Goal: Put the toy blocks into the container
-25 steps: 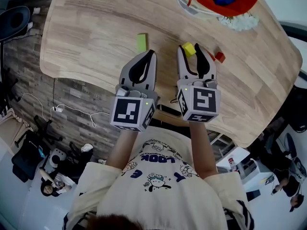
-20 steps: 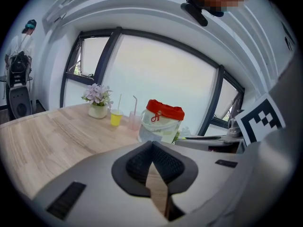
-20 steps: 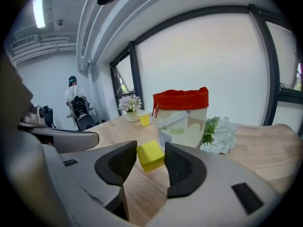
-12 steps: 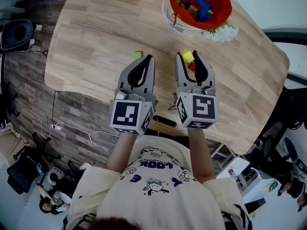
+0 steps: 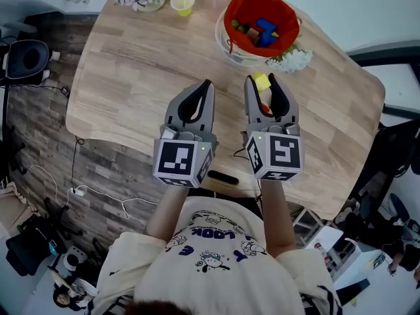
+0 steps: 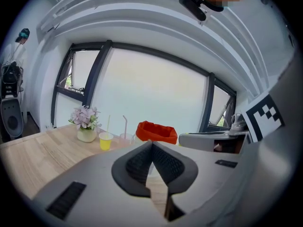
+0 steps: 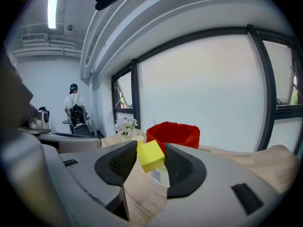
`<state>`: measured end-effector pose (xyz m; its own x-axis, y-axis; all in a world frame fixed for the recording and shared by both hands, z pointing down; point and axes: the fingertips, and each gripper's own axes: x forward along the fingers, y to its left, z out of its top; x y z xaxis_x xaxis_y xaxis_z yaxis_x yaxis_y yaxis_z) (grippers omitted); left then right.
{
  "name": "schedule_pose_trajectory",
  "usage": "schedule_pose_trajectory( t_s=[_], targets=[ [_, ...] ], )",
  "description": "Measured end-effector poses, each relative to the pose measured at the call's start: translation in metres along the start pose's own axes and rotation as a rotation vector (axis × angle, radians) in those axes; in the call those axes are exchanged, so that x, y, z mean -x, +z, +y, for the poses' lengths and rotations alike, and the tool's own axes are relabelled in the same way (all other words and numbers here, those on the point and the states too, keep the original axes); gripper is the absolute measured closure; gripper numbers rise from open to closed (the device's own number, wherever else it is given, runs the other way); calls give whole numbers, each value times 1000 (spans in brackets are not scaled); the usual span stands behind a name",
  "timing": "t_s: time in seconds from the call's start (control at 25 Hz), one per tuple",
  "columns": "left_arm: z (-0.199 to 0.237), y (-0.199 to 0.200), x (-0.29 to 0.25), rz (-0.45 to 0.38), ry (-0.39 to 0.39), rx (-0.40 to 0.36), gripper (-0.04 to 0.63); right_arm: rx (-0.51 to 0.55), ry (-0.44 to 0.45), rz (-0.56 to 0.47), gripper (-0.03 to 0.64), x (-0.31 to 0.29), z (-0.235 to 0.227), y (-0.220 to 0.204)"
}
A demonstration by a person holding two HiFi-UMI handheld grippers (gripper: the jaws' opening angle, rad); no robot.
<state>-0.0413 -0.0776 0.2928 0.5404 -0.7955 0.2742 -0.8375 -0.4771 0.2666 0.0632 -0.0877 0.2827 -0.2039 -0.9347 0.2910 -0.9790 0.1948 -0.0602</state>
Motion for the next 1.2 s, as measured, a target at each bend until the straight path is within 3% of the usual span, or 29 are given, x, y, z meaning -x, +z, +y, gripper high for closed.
schedule_pose_trajectory(
  t_s=[0.6, 1.2],
  targets=[
    [-10, 34, -17, -53, -29, -16, 569, 110, -9, -85, 439, -27, -16, 73],
    [0, 44, -47, -49, -10, -30, 569, 74, -13, -41, 439, -58, -30, 56]
  ],
)
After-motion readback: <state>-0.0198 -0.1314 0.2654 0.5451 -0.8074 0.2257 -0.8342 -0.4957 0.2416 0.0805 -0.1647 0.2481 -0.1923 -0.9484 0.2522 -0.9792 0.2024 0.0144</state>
